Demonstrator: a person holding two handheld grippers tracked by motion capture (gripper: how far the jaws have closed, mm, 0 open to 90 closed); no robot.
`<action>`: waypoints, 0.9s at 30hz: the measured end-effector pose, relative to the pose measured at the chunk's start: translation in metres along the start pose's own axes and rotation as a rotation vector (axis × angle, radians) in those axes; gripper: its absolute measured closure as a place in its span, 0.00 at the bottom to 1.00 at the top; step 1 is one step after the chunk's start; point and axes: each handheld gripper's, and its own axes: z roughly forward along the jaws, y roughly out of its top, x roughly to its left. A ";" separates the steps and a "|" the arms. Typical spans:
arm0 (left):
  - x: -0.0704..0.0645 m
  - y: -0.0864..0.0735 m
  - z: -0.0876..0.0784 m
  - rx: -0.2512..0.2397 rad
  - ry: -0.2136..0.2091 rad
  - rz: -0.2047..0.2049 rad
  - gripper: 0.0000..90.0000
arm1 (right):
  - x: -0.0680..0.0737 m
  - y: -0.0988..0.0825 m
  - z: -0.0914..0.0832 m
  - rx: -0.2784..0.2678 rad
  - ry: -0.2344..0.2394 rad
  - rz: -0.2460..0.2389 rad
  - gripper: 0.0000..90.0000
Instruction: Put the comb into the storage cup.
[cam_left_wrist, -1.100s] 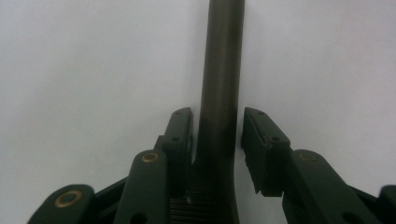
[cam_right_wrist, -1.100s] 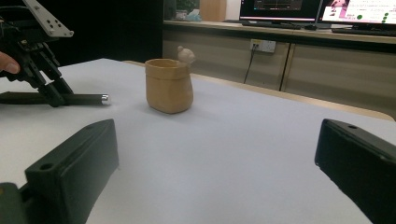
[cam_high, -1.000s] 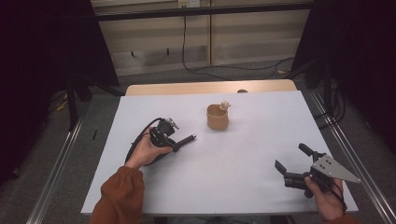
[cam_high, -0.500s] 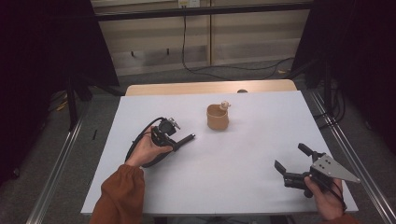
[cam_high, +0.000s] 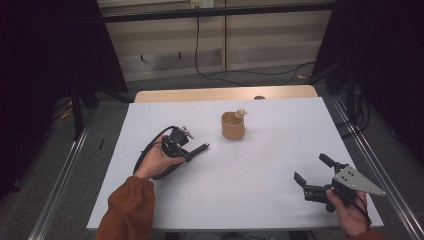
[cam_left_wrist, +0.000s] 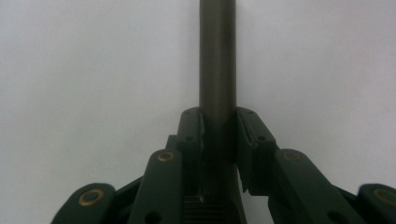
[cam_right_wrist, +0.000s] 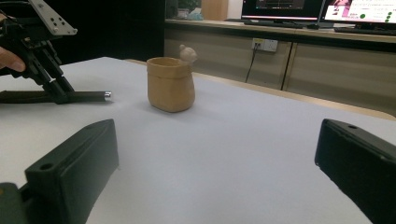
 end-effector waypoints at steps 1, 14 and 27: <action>0.002 0.000 -0.001 0.020 -0.004 0.019 0.81 | 0.000 0.000 0.000 0.001 0.000 0.001 0.00; 0.004 -0.001 -0.006 -0.018 -0.007 -0.020 0.81 | 0.000 0.000 -0.002 0.000 -0.003 -0.001 0.00; 0.008 -0.005 -0.024 -0.146 0.002 -0.081 0.81 | 0.000 0.000 -0.002 0.000 -0.004 0.000 0.00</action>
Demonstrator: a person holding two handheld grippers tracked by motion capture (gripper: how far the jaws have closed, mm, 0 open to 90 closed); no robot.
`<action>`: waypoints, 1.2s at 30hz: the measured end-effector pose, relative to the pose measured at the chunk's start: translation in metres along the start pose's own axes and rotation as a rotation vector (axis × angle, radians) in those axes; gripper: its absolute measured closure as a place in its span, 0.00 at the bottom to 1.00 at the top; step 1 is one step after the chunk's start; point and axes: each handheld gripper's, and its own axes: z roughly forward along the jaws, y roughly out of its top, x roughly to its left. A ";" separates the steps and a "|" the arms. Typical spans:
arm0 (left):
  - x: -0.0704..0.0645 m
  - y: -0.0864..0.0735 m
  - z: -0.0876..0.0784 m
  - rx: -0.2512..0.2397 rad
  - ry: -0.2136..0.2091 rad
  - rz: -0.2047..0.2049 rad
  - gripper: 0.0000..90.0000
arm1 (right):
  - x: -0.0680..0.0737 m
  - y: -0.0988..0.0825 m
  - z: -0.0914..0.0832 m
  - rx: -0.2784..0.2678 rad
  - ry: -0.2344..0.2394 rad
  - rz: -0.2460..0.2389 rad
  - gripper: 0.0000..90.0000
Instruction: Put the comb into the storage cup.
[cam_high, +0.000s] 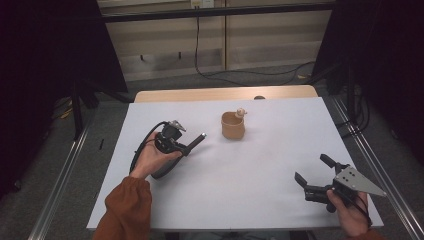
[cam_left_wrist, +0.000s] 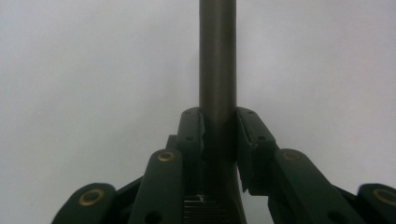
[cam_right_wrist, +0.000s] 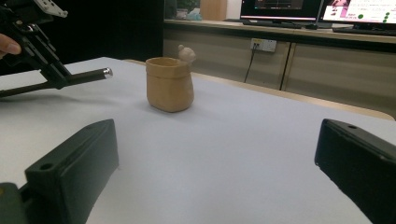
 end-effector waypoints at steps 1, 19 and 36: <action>0.000 0.000 -0.002 -0.005 -0.005 0.000 0.81 | 0.000 0.000 0.000 0.000 -0.001 0.002 0.00; -0.012 0.003 -0.022 -0.129 -0.007 0.020 0.81 | 0.000 0.000 0.000 0.001 0.002 0.000 0.00; -0.038 0.015 -0.035 -0.200 -0.026 0.107 0.81 | 0.000 0.000 0.001 0.003 0.005 -0.006 0.00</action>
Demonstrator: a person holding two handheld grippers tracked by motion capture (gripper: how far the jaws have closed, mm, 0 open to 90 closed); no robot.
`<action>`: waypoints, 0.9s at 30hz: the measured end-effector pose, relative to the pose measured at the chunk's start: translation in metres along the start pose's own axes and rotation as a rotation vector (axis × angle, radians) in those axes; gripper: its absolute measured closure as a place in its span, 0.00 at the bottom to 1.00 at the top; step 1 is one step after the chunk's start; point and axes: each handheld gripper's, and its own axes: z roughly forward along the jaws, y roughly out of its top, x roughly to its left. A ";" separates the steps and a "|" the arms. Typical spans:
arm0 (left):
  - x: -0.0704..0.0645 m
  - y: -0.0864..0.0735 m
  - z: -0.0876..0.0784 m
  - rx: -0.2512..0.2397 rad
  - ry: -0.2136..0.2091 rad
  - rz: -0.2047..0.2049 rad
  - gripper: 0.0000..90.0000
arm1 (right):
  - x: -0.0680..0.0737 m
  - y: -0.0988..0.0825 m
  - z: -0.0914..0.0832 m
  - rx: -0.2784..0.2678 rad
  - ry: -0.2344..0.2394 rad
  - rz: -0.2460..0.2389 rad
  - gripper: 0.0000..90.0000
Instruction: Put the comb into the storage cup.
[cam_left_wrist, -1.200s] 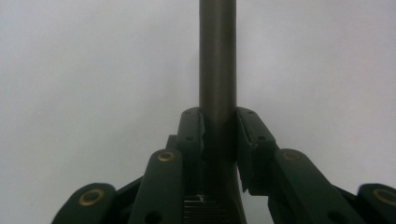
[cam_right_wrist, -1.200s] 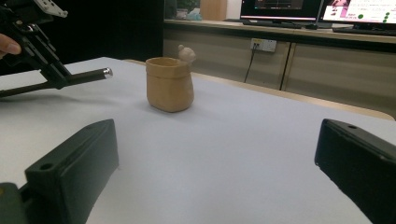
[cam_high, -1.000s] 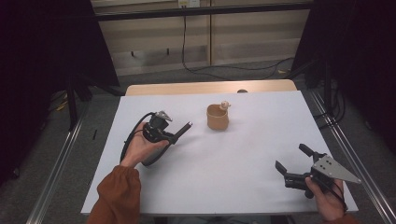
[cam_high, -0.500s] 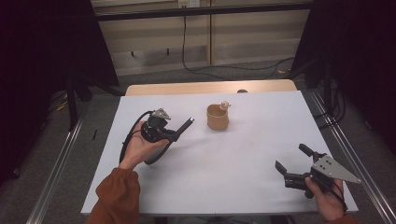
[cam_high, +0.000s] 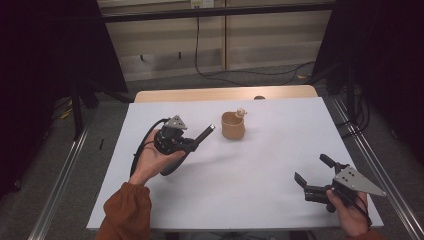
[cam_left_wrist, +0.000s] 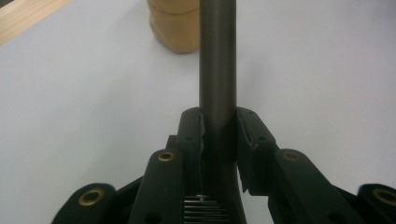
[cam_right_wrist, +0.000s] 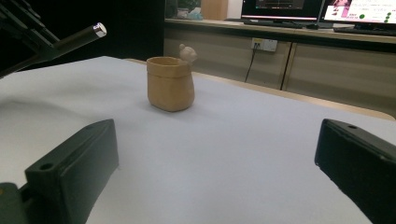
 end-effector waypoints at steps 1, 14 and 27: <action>-0.002 0.001 0.000 -0.003 -0.004 0.002 0.81 | 0.000 0.000 0.000 0.000 0.001 -0.001 0.00; -0.026 0.014 0.004 -0.012 -0.090 0.074 0.81 | 0.002 0.000 0.001 0.010 0.021 -0.004 0.00; -0.049 0.029 0.008 -0.002 -0.169 0.126 0.81 | 0.018 0.011 0.010 0.049 0.144 -0.006 0.00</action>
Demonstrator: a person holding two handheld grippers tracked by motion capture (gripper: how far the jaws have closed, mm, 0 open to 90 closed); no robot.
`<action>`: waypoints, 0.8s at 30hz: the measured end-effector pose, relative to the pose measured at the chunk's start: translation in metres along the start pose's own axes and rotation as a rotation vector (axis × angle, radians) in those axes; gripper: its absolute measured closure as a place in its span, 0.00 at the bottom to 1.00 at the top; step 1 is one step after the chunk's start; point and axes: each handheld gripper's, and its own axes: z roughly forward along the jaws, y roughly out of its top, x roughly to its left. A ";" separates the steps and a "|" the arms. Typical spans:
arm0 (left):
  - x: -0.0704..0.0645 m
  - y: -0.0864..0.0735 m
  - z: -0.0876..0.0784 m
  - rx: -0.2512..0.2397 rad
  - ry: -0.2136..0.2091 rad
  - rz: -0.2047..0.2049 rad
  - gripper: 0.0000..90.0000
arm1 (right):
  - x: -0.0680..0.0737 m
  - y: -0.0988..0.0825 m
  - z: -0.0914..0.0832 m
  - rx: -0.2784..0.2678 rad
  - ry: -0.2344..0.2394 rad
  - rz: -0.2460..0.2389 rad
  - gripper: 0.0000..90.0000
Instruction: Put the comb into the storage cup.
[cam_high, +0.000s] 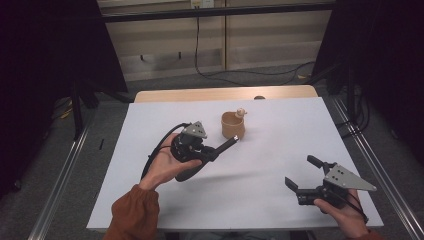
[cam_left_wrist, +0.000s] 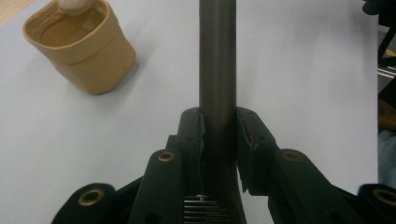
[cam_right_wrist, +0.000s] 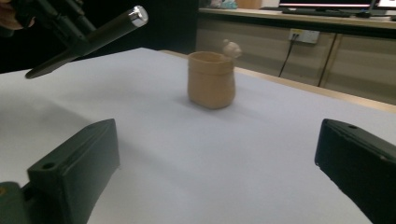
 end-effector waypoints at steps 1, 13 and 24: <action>-0.002 0.001 0.001 0.000 -0.004 0.000 0.81 | 0.002 0.001 0.002 0.012 0.015 -0.001 0.00; -0.018 0.009 0.005 0.031 -0.049 0.030 0.81 | 0.020 0.026 0.017 0.071 0.105 -0.024 0.00; -0.027 0.015 0.011 0.077 -0.075 0.073 0.81 | 0.022 0.048 0.036 0.284 0.280 -0.039 0.02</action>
